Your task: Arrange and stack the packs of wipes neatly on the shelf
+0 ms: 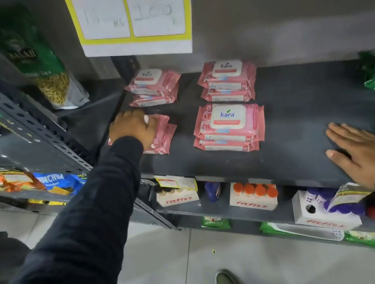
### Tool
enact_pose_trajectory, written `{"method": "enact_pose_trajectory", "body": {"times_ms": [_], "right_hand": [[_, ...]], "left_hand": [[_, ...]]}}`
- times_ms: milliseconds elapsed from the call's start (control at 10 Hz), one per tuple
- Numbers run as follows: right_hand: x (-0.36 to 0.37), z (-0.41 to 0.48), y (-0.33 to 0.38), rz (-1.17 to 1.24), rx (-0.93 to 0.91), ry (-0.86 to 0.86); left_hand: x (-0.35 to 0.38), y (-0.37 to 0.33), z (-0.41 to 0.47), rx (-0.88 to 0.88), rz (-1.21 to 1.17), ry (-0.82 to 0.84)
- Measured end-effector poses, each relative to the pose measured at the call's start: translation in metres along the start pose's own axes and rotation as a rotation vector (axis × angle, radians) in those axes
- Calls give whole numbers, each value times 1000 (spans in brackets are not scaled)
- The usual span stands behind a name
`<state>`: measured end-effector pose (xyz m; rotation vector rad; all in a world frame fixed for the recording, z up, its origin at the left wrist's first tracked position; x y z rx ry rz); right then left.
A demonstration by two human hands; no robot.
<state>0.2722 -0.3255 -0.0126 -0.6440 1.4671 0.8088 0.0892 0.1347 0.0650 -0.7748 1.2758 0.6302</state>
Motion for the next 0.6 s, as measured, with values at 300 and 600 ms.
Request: {"method": "enact_pose_trajectory", "body": {"times_ms": [300, 600], "right_hand": [[-4, -2, 10, -61, 27, 108], [-14, -4, 30, -167, 94, 204]], "left_hand": [[12, 8, 7, 41, -31, -54], [-16, 7, -8, 18, 95, 24]]}}
Point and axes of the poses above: each hand's wrist, its own z-axis towards the middle knuckle, its own x-axis out of the palm, y = z × x, the point moved 5 cm from there along z, towards the middle knuckle, and after that the axes turned 14 degrees about -x, right-handed, at the moved point
